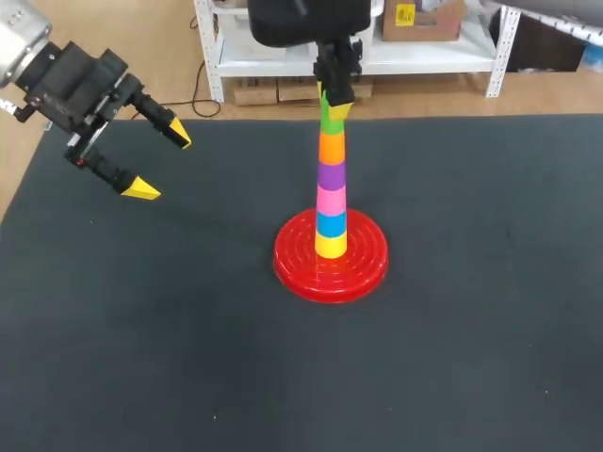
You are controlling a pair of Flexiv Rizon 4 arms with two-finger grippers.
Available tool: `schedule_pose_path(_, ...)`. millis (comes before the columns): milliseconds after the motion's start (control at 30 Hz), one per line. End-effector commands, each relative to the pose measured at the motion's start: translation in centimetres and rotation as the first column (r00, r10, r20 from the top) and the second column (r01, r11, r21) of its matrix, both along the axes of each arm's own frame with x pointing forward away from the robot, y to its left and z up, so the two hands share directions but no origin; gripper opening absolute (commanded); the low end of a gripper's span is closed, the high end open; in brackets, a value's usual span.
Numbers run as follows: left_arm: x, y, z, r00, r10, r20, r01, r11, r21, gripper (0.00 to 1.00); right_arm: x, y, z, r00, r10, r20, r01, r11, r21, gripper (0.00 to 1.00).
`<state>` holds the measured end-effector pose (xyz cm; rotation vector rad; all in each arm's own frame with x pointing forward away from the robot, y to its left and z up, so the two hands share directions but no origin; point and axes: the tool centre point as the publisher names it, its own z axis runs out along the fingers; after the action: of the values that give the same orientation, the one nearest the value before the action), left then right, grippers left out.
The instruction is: Pick up and stack the cylinders on the red base in this order: pink,purple,orange,green
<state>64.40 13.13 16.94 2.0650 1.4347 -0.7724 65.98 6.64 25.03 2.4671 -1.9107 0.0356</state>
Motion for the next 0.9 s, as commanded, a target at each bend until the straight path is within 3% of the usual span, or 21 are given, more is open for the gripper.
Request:
schedule_pose_path(33,-0.1,0.0,-0.1,1.000,0.001,0.003,-0.001,1.000,-0.001,1.00,0.3,0.1,-1.0,1.000,-0.001,-0.017,0.001,1.000,0.001,0.00)
schedule_pose_path(333,-0.1,0.0,-0.1,1.000,0.001,0.003,-0.001,1.000,-0.001,1.00,0.3,0.1,-1.1,1.000,-0.005,-0.015,0.006,1.000,0.009,0.00)
schedule_pose_path(367,-0.1,0.0,-0.1,1.000,0.001,0.003,-0.001,1.000,-0.001,1.00,0.3,0.0,-1.1,1.000,-0.009,-0.006,0.009,1.000,0.013,0.27)
schedule_pose_path(400,-0.1,0.0,-0.1,1.000,0.001,0.003,-0.001,1.000,-0.001,1.00,0.3,0.0,-1.0,1.000,-0.009,-0.006,0.009,1.000,0.014,1.00)
schedule_pose_path(900,-0.1,0.0,-0.1,1.000,0.001,0.003,-0.001,1.000,-0.001,1.00,-0.1,-0.6,1.0,0.999,-0.033,0.042,0.030,0.996,0.087,1.00)
